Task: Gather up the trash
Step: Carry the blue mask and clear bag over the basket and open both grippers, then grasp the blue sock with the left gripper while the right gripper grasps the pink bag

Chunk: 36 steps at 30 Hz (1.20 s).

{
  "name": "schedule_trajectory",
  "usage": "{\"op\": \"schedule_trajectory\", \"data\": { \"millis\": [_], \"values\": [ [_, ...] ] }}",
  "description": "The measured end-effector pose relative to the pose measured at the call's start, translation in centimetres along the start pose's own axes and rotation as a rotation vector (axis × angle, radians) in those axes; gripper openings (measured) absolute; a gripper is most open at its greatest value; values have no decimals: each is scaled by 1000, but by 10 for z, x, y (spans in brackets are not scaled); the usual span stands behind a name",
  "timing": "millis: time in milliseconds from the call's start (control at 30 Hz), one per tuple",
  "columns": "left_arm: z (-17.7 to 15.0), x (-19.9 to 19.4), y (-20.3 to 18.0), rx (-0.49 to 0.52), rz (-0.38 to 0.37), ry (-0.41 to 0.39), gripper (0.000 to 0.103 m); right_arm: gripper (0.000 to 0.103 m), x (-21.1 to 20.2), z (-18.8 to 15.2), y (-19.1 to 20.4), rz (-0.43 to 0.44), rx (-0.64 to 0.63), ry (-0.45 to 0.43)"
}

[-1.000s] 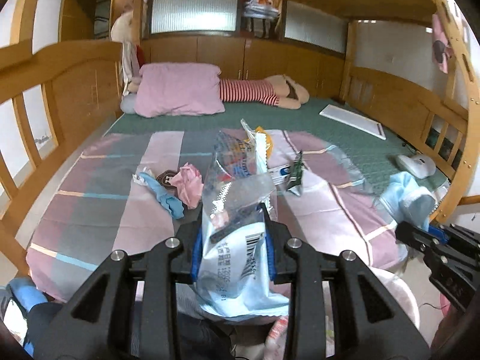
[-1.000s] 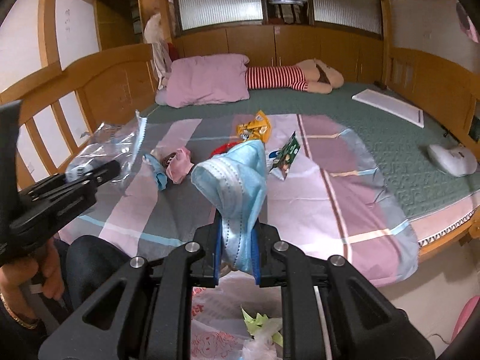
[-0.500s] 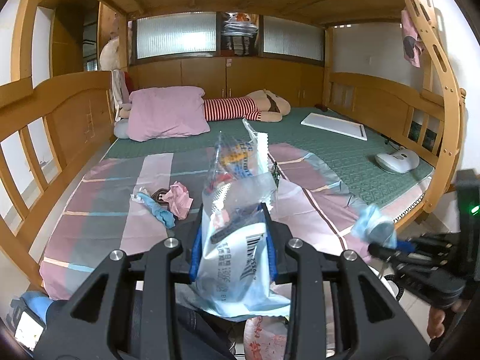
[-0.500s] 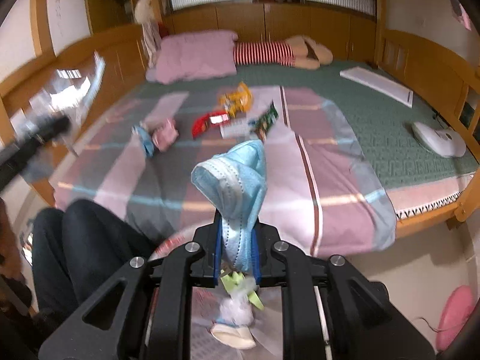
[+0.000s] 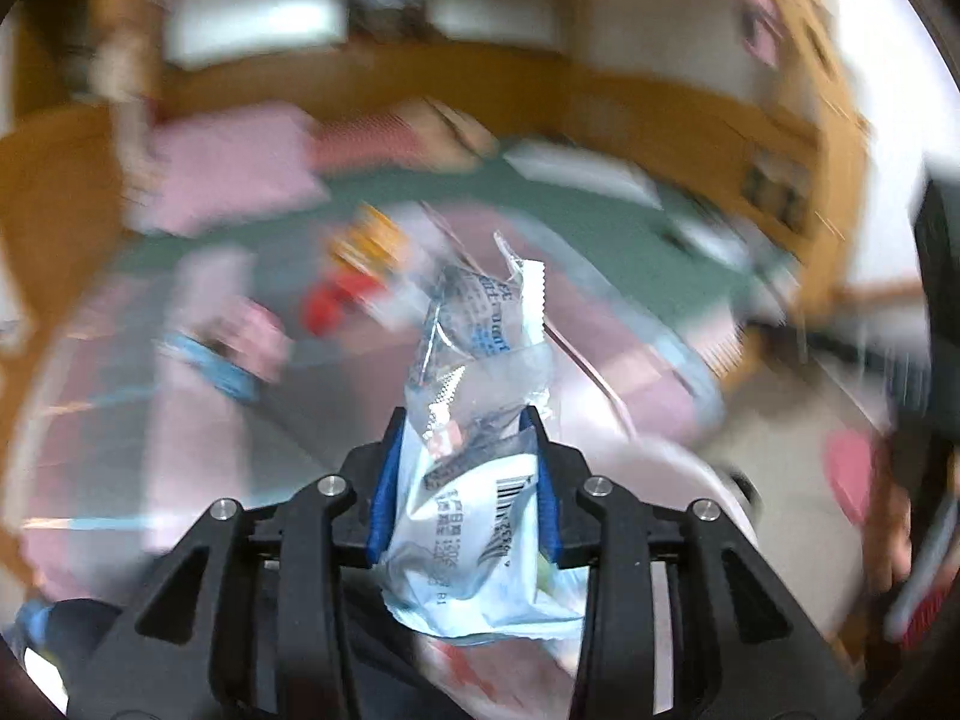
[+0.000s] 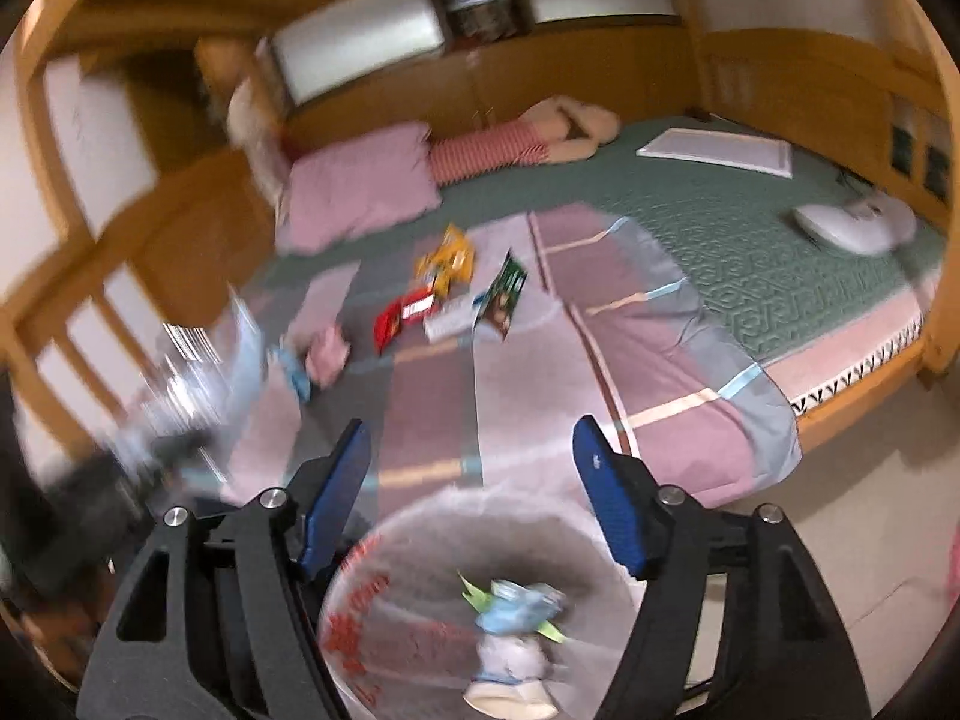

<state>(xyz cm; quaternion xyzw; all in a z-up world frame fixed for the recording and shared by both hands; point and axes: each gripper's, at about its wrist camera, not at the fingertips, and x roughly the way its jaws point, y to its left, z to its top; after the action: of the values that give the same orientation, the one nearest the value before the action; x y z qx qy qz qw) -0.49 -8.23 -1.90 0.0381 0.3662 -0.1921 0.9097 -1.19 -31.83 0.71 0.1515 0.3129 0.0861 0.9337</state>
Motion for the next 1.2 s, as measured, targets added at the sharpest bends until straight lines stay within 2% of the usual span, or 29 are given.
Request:
{"op": "schedule_trajectory", "data": {
  "millis": [33, 67, 100, 167, 267, 400, 467, 567, 633, 667, 700, 733, 800, 900, 967, 1033, 1133, 1200],
  "values": [
    [-7, 14, -7, 25, -76, 68, 48, 71, 0, 2, -4, 2, 22, -6],
    [-17, 30, -15, 52, -154, 136, 61, 71, 0, 3, -9, 2, 45, -9],
    [-25, 40, -23, 76, -196, 180, 68, 71, 1, 3, -12, -1, 56, -6],
    [-34, 54, -32, 110, -215, 224, 84, 71, 6, 3, -17, -16, 77, 8],
    [-39, 69, -32, 113, -210, 263, 92, 71, 15, 0, -20, -12, 96, 37],
    [-39, 80, 3, -58, -267, 279, 97, 71, 30, -6, -21, -17, 104, 68],
    [-42, 86, 16, -108, -269, 285, 97, 71, 39, -9, -22, -15, 117, 88],
    [-24, 83, 63, -179, -123, 173, 97, 71, 47, -11, -23, -16, 120, 104],
    [-8, 89, 120, -318, 68, 124, 94, 71, 51, -13, -24, -39, 109, 107],
    [-2, 94, 143, -385, 117, 122, 80, 71, 53, -14, -25, -50, 104, 109],
    [5, 105, 184, -509, 166, 121, 69, 71, 56, -15, -25, -60, 100, 113],
    [10, 113, 210, -582, 185, 125, 52, 71, 60, -16, -27, -71, 97, 119],
    [20, 135, 266, -716, 249, 109, 49, 71, 68, -19, -29, -91, 89, 134],
    [28, 167, 322, -839, 372, 65, 49, 71, 85, -22, -33, -128, 82, 167],
    [30, 192, 342, -861, 409, 89, 49, 71, 94, -24, -36, -133, 88, 188],
    [30, 222, 354, -843, 400, 140, 49, 71, 104, -25, -39, -141, 94, 208],
    [33, 255, 353, -760, 382, 242, 49, 71, 120, -24, -39, -145, 99, 230],
    [35, 267, 351, -681, 409, 278, 49, 71, 131, -21, -37, -135, 103, 241]
  ]
}}
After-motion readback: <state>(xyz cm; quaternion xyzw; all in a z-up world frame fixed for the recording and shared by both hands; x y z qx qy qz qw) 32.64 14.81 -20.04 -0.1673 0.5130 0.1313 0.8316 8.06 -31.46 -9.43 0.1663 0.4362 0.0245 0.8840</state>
